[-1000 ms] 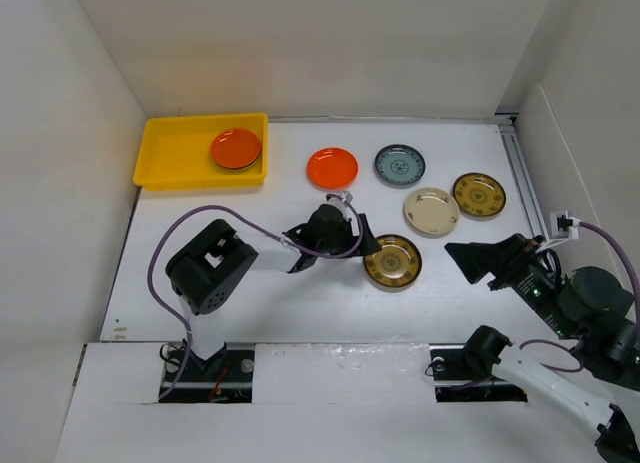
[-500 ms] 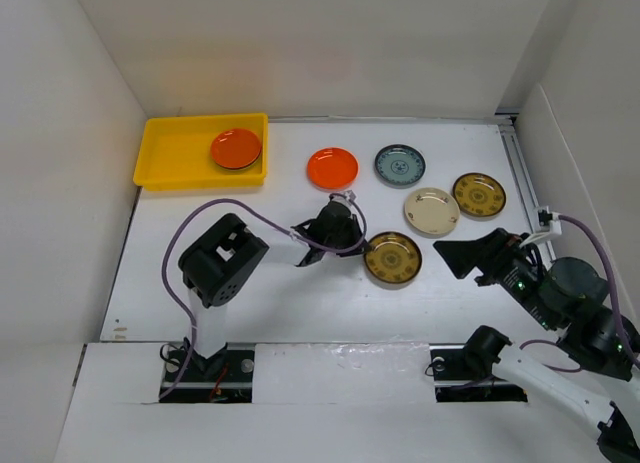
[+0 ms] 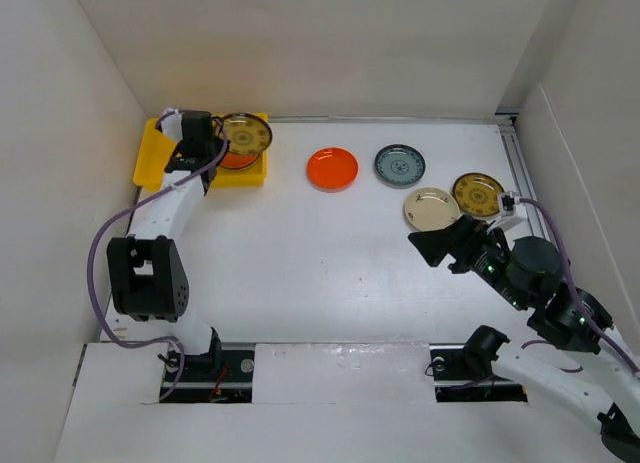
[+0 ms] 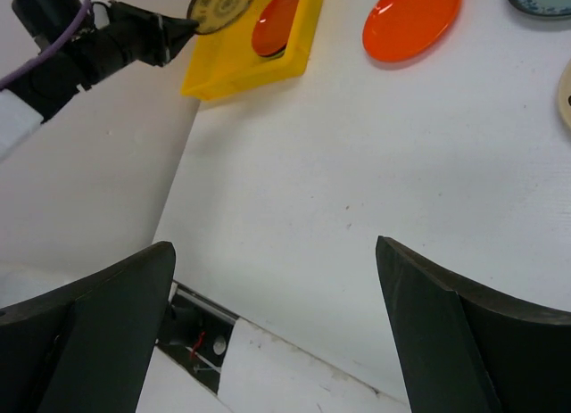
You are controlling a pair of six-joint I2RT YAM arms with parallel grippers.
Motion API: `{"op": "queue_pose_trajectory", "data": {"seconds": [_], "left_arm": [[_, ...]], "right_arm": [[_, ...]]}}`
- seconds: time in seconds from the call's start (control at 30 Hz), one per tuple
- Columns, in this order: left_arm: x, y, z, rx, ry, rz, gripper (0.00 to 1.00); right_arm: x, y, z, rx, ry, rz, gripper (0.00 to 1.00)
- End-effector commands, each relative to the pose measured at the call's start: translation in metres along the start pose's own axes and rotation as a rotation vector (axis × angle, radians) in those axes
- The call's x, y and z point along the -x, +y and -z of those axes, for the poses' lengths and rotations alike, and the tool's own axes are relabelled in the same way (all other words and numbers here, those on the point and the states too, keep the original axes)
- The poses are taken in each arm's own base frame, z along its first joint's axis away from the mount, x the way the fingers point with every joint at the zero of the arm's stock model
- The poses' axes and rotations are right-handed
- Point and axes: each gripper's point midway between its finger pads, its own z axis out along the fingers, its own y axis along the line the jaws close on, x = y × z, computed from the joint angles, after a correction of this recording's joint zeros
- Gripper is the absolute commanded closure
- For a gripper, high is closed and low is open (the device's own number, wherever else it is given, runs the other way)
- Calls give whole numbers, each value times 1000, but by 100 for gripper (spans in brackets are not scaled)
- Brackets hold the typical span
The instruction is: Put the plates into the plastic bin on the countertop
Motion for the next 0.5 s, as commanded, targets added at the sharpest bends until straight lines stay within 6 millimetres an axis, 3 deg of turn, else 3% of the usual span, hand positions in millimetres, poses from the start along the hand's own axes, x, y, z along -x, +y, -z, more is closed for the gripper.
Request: {"op": "queue_pose_trajectory", "data": {"seconds": [0.0,0.03,0.07,0.13,0.17,0.2,0.27,0.33,0.37,0.4,0.47], "left_arm": [[14,35,-32,150,-30,63,100],[30,26,-39,130,-59,51,100],[30,42,-57,178,-47,53,100],[49,26,-69,142,-63,42,100],[46,26,-75,145,-42,21,100],[43,38,-86,182,-25,21,100],[55,34,-92,175,-45,31,100],[53,41,-100,191,-31,34,100],[61,37,-101,182,-33,42,96],[63,35,-99,181,-34,43,84],[59,40,-101,203,-15,38,39]], "right_arm": [[9,21,-3,84,-26,-3,0],[10,25,0,101,-25,-5,0],[12,28,4,120,-27,-8,0],[13,30,8,139,-30,-11,0],[11,28,9,133,-24,-9,0],[13,29,12,141,-32,-12,0],[11,22,11,107,-30,-7,0],[5,16,9,87,-10,0,0],[6,16,12,93,-16,-3,0],[4,15,12,87,-10,0,0],[2,12,12,79,-1,2,0]]}}
